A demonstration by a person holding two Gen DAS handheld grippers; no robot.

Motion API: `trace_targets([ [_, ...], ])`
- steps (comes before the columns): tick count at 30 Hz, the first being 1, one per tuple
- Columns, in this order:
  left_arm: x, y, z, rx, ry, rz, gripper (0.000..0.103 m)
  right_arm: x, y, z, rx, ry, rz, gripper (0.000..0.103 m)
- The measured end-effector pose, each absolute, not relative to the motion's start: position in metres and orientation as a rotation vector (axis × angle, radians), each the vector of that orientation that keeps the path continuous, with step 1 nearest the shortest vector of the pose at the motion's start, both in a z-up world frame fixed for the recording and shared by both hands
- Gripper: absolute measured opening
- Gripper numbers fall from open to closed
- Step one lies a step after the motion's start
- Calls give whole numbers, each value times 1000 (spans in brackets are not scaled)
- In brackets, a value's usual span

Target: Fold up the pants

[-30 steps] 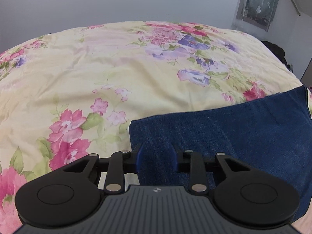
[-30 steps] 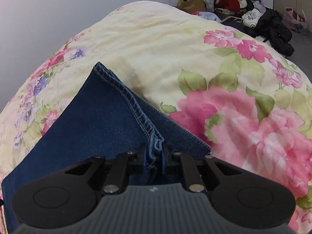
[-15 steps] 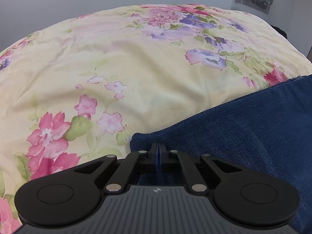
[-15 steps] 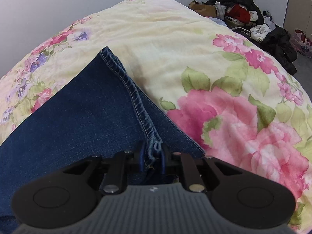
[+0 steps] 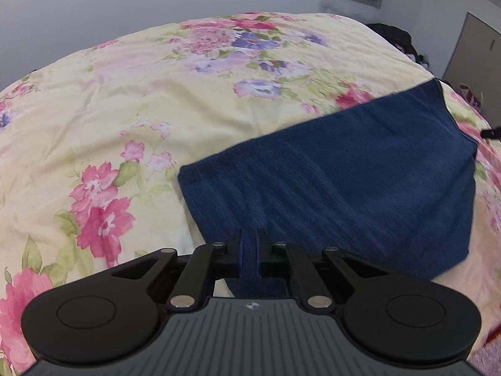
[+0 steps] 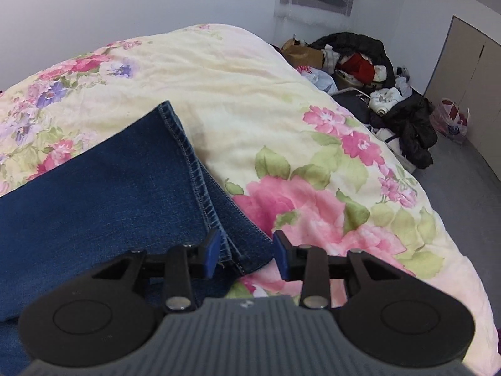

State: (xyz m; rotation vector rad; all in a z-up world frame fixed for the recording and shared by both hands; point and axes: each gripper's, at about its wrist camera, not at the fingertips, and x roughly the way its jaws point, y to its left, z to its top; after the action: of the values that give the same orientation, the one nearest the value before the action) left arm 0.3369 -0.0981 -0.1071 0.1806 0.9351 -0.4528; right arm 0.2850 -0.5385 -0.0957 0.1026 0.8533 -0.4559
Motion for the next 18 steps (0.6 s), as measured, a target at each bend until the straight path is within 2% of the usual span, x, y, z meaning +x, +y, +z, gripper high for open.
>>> trace_targets([
  [3,320,-106,-117,229,975,-478,7,280,-514,-89,55,810,-353,32],
  [9,314,-108,-143,235,1067,-458,6,291,-481,-114,-17,846,-256,17],
  [11,313,-109,-150,237,1093,-455,6,294,-486,-132,17,899,-264,17],
  [18,315,-111,-163,225,1140,-425,6,289,-488,-155,19,894,-249,16],
])
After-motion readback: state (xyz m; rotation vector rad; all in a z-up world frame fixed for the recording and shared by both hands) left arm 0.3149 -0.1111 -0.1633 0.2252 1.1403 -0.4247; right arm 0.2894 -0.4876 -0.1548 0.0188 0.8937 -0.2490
